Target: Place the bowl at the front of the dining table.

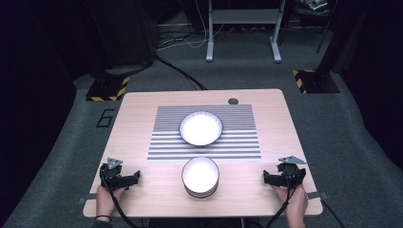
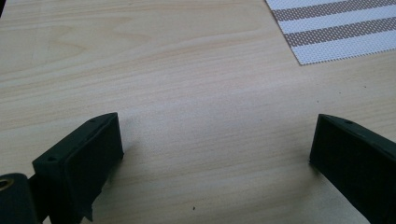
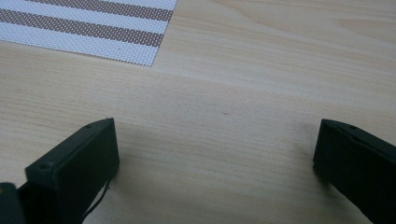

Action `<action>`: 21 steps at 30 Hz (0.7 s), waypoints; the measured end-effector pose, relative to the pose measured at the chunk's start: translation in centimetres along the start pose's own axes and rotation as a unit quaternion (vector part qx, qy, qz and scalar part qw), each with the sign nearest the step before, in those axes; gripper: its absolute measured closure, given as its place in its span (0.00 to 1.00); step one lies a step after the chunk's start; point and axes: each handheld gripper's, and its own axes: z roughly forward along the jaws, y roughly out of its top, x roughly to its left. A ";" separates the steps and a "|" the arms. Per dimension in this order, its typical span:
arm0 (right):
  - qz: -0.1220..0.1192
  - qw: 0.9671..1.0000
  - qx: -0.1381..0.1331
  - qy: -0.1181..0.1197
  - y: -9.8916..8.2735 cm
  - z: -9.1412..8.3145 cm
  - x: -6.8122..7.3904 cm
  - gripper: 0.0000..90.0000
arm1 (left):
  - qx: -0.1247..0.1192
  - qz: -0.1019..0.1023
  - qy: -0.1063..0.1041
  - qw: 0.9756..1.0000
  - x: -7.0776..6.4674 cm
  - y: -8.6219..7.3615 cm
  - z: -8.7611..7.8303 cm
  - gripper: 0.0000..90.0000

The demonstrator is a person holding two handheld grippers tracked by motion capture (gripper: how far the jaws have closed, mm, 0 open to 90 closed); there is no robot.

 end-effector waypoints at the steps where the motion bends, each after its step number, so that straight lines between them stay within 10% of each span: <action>1: 0.000 1.000 0.003 0.000 0.1 0.0 -0.1 0.00 | 0.004 0.009 -0.011 1.000 0.0 -0.1 0.0 0.00; 6: -0.010 1.000 0.006 0.000 0.1 -0.2 -0.2 0.00 | 0.000 -0.017 -0.065 0.998 0.3 0.1 -0.6 0.00; 21: -0.085 0.996 -0.017 0.023 1.2 -2.0 2.5 0.00 | -0.035 -0.002 -0.109 0.993 -1.5 1.0 -2.4 0.00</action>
